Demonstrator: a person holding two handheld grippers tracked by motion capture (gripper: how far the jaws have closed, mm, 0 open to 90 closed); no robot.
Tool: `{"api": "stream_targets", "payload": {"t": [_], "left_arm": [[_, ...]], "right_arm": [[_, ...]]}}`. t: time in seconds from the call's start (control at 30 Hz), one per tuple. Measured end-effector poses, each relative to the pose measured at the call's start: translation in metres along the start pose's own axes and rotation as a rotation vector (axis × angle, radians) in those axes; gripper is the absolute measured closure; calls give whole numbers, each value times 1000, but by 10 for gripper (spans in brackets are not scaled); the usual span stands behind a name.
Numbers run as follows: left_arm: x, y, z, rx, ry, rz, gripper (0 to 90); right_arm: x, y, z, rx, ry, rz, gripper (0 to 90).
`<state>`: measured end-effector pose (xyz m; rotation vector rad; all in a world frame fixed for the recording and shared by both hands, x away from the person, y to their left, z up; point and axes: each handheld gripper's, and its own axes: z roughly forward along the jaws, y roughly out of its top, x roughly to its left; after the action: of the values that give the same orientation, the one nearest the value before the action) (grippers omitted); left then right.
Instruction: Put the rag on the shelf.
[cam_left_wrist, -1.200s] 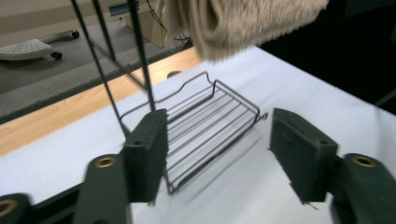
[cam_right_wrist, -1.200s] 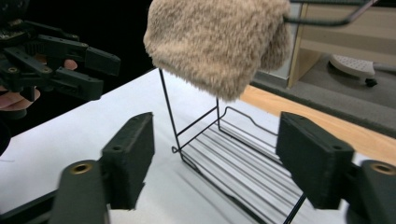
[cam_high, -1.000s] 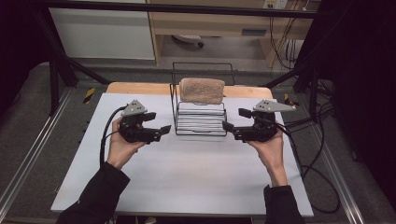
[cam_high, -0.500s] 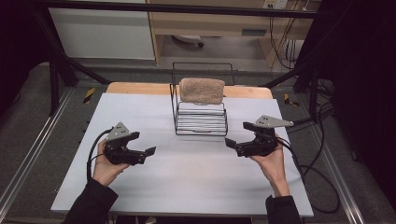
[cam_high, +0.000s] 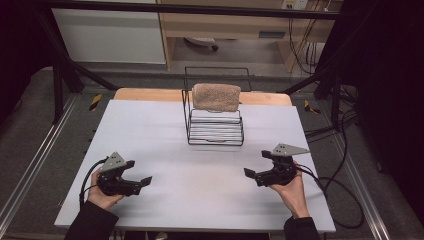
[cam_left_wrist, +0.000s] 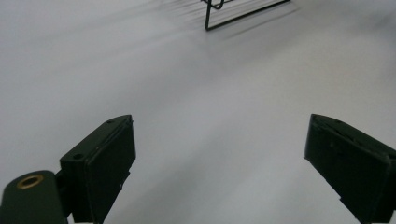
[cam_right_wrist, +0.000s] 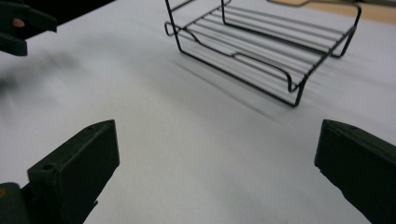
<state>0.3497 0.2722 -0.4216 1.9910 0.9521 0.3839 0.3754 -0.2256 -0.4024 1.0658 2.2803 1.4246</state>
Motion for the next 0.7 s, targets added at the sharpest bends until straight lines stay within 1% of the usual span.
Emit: {"api": "stream_targets", "payload": {"t": [0.1, 0.3, 0.37, 0.5, 0.7], "left_arm": [[5, -7, -3, -2, 0, -10, 88], [11, -16, -5, 5, 7, -15, 87], [12, -19, -4, 8, 6, -18, 87], [13, -24, -1, 16, 5, -10, 88], [14, -26, 1, 19, 4, -8, 87]], "right_arm": [[-5, -14, -1, 27, -5, 6, 5], [-14, -39, -6, 47, -11, 34, 5], [-16, -43, -8, 51, -15, 32, 5], [-19, -51, -10, 57, -19, 39, 5], [-20, -54, -8, 68, -19, 34, 5]]}}
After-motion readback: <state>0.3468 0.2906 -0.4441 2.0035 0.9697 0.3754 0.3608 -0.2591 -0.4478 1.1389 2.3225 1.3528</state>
